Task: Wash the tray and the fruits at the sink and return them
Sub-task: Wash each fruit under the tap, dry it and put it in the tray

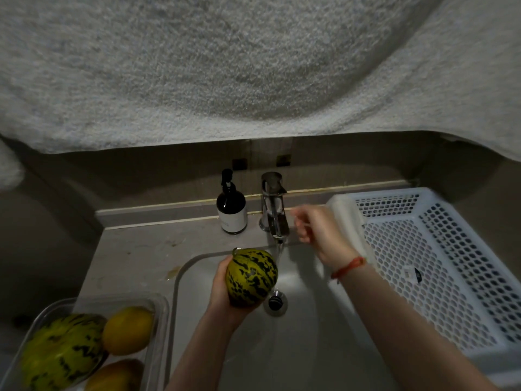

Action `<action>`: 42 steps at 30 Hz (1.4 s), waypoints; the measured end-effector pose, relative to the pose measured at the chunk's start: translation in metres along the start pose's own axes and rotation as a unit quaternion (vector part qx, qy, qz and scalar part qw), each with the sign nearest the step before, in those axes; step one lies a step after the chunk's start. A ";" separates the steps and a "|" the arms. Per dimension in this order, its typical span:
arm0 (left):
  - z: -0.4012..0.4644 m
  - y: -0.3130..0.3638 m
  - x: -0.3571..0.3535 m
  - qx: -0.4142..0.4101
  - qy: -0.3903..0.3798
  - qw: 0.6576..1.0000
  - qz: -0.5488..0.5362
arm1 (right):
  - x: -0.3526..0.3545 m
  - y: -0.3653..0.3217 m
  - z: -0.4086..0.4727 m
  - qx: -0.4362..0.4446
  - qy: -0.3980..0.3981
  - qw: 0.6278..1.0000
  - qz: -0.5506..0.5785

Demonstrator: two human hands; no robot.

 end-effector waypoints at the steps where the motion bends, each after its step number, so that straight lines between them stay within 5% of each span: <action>1: 0.003 -0.003 -0.004 0.014 -0.006 1.000 0.004 | 0.011 0.021 0.000 -0.020 0.055 0.998 0.004; 3: 0.008 -0.009 -0.017 0.038 -0.005 0.999 0.017 | 0.016 0.065 -0.001 -0.082 0.105 0.990 0.038; 6: 0.016 -0.016 -0.031 -0.002 0.035 0.998 0.054 | -0.011 0.103 -0.003 -0.152 0.064 0.982 0.089; 11: 0.027 -0.004 -0.032 -0.167 0.072 0.965 0.191 | -0.024 0.111 0.000 -0.170 0.029 0.973 0.155; 15: 0.034 0.008 -0.040 -0.216 0.033 0.926 0.308 | -0.024 0.119 0.002 -0.150 -0.033 0.965 0.212; 20: 0.048 -0.005 -0.061 -0.150 -0.029 0.909 0.388 | -0.005 0.146 -0.006 -0.118 0.018 0.947 0.300; 26: 0.060 -0.009 -0.073 -0.140 0.011 0.861 0.489 | 0.013 0.174 -0.005 -0.153 0.117 0.939 0.285; 28: 0.064 -0.006 -0.071 -0.142 0.009 0.872 0.468 | 0.012 0.177 -0.007 -0.166 0.121 0.942 0.266; 31: 0.059 -0.006 -0.058 -0.111 0.062 0.941 0.313 | 0.011 0.170 -0.004 -0.143 0.127 0.958 0.213; 35: 0.039 -0.023 -0.035 -0.042 0.078 0.991 0.100 | -0.001 0.130 0.001 0.006 0.098 0.990 0.102; 39: 0.035 -0.020 -0.024 0.036 0.045 0.998 0.003 | -0.028 0.105 0.013 0.071 0.046 0.996 -0.027; 42: 0.032 -0.010 -0.021 -0.002 0.026 0.999 0.036 | -0.039 0.099 0.029 0.073 0.049 0.995 -0.040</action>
Point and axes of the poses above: each hand's wrist, its own z-axis towards the middle knuckle, its own x-axis out of the back of the hand, y = z × x, the point moved 6 cm from there along z, towards the middle knuckle, and after that the axes turned 2 degrees about -z, right-handed, at the moved point
